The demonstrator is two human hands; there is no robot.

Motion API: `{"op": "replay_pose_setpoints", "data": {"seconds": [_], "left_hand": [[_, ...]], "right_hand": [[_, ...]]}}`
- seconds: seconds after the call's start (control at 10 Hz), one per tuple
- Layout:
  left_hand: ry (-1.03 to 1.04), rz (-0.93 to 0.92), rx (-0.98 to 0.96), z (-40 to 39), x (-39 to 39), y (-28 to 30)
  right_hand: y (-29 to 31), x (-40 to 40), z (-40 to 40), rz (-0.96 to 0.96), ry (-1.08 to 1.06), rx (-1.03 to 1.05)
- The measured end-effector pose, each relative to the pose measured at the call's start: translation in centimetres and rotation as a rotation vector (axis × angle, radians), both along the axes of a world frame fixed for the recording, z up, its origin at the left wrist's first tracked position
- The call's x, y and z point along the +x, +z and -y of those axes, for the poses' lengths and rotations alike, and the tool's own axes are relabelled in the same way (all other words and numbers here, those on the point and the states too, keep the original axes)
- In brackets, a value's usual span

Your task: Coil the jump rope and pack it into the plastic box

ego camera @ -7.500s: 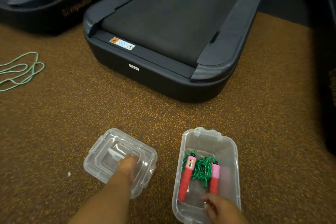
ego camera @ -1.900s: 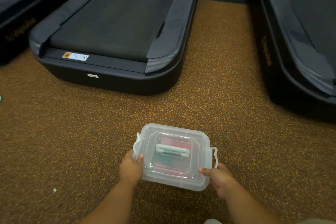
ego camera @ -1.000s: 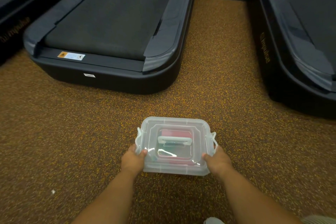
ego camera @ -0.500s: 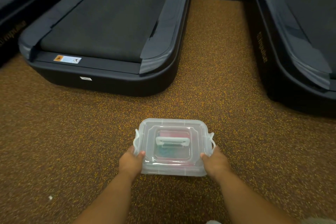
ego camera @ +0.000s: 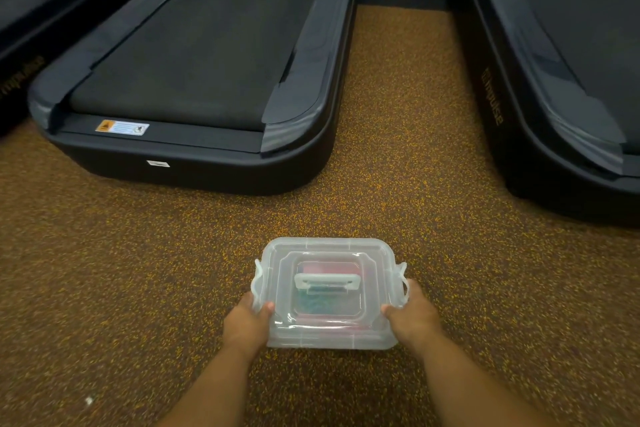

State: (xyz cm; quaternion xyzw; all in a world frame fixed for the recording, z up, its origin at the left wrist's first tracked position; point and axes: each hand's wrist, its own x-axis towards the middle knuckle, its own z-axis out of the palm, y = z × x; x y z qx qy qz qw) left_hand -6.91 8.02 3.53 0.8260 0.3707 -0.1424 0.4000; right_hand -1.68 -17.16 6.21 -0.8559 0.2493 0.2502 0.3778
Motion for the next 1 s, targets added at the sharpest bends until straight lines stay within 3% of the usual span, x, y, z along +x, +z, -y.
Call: {"op": "replay_pose_setpoints", "data": {"seconds": [0.2,0.4,0.6,0.8,1.0], "left_hand": [[-0.010,-0.008,0.004,-0.2,0.1,-0.5],[0.134,0.026,-0.111,0.3,0.2,0.3],[0.116,0.089,-0.162,-1.3,1.2,-0.5],[-0.037,-0.042,-0.172,-1.5,2.3,0.6],[-0.242,-0.128,0.108,-0.1,1.5,2.7]], "right_hand": [[-0.5,-0.2,-1.6,0.007,0.037,-0.174],[-0.3,0.3,-0.9,-0.059,-0.177,0.062],[-0.6,0.2,-0.8,-0.020,-0.189,0.222],[0.2,1.4,-0.7,-0.176,0.131,0.101],[1.7,1.0,0.1,-0.089,0.269,0.047]]}}
